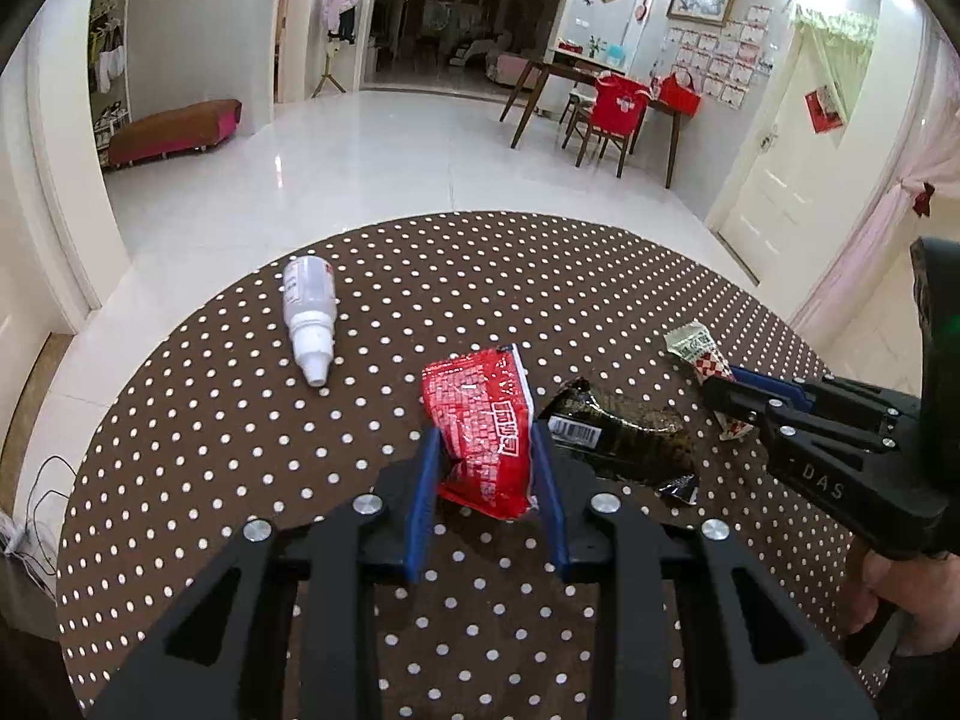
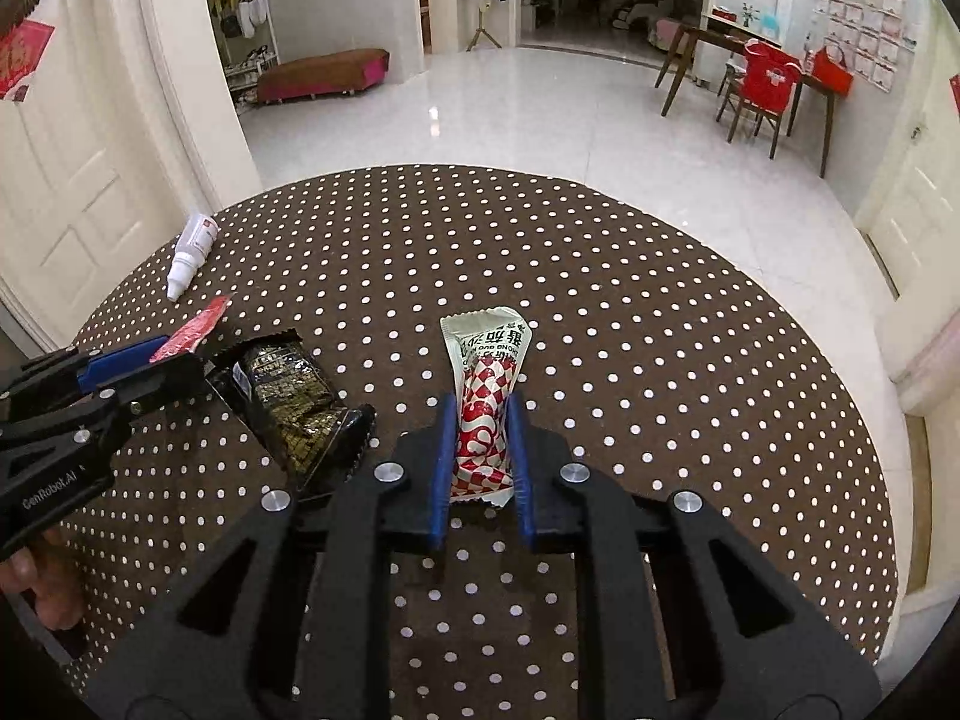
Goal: Collect trash
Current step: 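Grasp the red wrapper with the left tool while the right tool grasps the red-white striped wrapper, then carry both wrappers to the blue wastebasket and open both tools over it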
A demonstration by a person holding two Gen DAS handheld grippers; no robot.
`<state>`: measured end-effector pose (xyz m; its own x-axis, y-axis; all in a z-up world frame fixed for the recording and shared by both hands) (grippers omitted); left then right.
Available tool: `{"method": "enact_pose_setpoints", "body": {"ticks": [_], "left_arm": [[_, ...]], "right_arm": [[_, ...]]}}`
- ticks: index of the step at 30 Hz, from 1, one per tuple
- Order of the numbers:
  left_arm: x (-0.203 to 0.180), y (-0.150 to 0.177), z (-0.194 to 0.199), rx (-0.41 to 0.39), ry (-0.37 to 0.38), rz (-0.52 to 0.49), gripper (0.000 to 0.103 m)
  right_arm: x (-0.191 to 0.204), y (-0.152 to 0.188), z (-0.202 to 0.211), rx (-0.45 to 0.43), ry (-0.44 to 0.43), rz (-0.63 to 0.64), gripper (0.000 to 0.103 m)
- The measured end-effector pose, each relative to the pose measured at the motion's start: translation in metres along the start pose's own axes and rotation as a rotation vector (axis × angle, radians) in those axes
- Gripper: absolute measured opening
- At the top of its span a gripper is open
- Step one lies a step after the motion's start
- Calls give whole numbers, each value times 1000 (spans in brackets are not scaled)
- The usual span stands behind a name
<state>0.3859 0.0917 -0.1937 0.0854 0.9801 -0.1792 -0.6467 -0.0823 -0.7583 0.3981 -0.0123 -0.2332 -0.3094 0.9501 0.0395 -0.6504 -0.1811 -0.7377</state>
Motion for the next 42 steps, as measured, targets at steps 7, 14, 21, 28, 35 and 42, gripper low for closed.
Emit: {"method": "enact_pose_setpoints", "body": {"ticks": [7, 14, 21, 28, 35, 42], "left_arm": [[-4, -3, 13, -52, 32, 14, 25], [-30, -5, 55, -122, 51, -13, 25], [-78, 0, 101, -189, 96, -43, 25], [-138, 10, 140, -239, 154, -96, 25], [-204, 16, 175, -280, 220, -153, 25], [-280, 36, 198, -290, 322, -224, 25]], "right_arm": [[-13, -9, 20, -53, -39, -43, 16], [-20, -6, 66, -107, -58, -41, 16], [-45, -5, 125, -187, -96, -87, 16], [-70, 3, 191, -274, -64, -106, 16], [-105, 19, 255, -351, -18, -150, 16], [-155, 46, 313, -404, 57, -208, 16]]}}
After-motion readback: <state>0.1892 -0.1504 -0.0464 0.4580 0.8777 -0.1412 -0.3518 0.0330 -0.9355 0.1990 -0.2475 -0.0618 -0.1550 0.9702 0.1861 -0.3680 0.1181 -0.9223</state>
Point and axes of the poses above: each gripper's, at about its wrist camera, not at the fingertips, and z roughly against the way its jaws point, x to its left, y to its underside, the point moved 7 cm from there along -z, roughly the way its jaws point, and after that the axes turned 8 degrees about -x, right-handed, at the moved point
